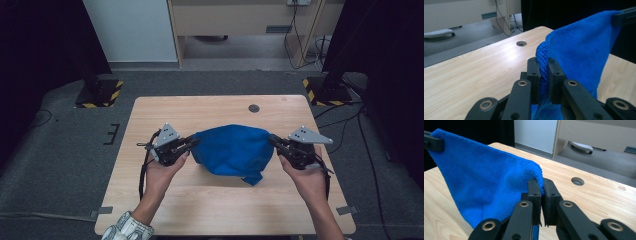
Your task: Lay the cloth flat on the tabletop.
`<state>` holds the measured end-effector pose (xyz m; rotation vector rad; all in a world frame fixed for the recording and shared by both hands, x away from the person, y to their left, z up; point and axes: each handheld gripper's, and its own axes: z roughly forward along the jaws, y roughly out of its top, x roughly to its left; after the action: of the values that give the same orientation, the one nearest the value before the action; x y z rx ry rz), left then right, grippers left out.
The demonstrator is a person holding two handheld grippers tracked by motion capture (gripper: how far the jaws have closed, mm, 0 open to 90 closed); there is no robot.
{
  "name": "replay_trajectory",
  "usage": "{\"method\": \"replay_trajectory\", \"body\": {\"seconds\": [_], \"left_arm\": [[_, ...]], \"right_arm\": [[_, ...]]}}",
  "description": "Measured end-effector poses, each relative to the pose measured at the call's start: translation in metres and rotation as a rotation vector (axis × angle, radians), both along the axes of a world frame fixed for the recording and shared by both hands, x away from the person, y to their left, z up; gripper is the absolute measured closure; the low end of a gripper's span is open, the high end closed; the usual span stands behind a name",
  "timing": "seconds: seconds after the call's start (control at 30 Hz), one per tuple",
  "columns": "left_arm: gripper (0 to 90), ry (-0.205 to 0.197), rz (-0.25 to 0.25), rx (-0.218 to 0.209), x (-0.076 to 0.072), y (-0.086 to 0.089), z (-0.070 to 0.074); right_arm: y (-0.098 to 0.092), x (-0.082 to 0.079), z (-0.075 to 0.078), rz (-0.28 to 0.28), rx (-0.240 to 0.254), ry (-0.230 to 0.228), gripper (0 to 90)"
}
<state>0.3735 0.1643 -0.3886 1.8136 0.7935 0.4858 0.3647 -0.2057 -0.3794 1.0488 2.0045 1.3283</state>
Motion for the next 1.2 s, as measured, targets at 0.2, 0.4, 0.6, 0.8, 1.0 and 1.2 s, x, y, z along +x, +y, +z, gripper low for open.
{"method": "replay_trajectory", "body": {"seconds": [0.2,0.4,0.6,0.8,1.0,1.2], "left_arm": [[81.8,0.002,-0.012,0.009,-0.008,-0.002,0.001],[82.0,0.005,-0.016,0.015,-0.014,-0.003,0.001],[82.4,-0.004,-0.030,-0.035,-0.026,0.006,0.014],[82.7,-0.040,-0.043,-0.050,-0.044,0.012,0.033],[82.8,-0.071,-0.064,-0.049,-0.062,0.014,0.053],[82.7,-0.108,-0.073,-0.031,-0.080,0.015,0.069]], "right_arm": [[-0.005,-0.012,-0.007,0.021,-0.011,0.017,86.0],[-0.018,-0.022,-0.011,0.027,0.000,0.030,86.1],[-0.030,-0.034,-0.001,0.041,0.039,0.014,86.0],[-0.033,-0.050,0.020,0.054,0.049,-0.037,86.0],[-0.035,-0.064,0.037,0.071,0.048,-0.074,86.0],[-0.039,-0.085,0.054,0.092,0.047,-0.115,85.9]]}}
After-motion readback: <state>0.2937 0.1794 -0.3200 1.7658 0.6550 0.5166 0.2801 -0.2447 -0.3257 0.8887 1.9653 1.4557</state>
